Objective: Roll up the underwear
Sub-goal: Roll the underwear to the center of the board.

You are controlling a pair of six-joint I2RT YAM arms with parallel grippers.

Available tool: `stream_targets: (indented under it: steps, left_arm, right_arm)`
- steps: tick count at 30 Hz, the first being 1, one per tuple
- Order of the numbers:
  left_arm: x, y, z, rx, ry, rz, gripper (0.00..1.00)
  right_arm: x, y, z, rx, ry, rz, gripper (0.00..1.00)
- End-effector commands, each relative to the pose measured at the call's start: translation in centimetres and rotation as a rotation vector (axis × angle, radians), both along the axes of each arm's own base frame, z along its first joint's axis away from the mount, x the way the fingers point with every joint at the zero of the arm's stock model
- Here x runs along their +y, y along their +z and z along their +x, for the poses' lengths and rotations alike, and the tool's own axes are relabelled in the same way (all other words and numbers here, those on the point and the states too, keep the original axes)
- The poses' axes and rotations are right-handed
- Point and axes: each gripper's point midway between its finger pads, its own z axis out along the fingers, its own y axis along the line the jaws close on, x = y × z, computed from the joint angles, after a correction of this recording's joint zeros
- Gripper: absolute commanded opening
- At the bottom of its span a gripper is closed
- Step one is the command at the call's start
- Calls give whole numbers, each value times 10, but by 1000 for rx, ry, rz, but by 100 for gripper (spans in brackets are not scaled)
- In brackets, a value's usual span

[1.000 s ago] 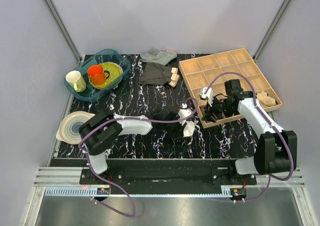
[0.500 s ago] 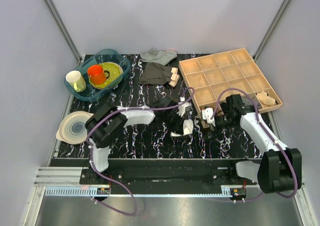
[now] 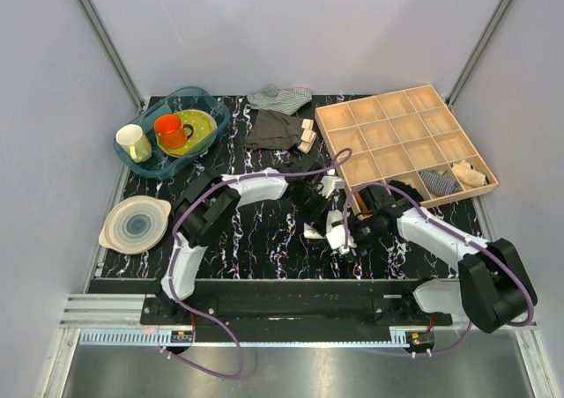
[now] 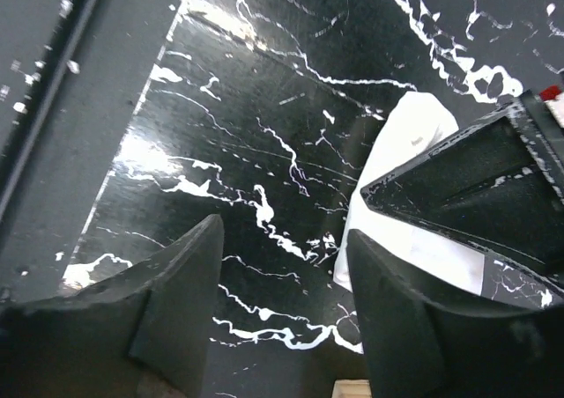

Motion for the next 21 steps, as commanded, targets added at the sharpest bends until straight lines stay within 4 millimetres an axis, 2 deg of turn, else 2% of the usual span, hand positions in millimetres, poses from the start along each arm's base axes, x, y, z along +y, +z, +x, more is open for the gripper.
stream_targets:
  steps: [1, 6, 14, 21]
  left_arm:
    - [78, -90, -43, 161, -37, 385, 3]
    - [77, -95, -41, 191, -41, 370, 4]
    - [73, -94, -34, 206, -29, 343, 6]
    - [69, -96, -30, 212, -23, 318, 9]
  right_arm:
    - [10, -10, 29, -116, -28, -50, 61]
    - [14, -21, 43, -152, -66, -95, 57]
    - [18, -25, 43, -176, -62, -111, 56]
    - [19, -30, 51, -198, -82, -144, 55]
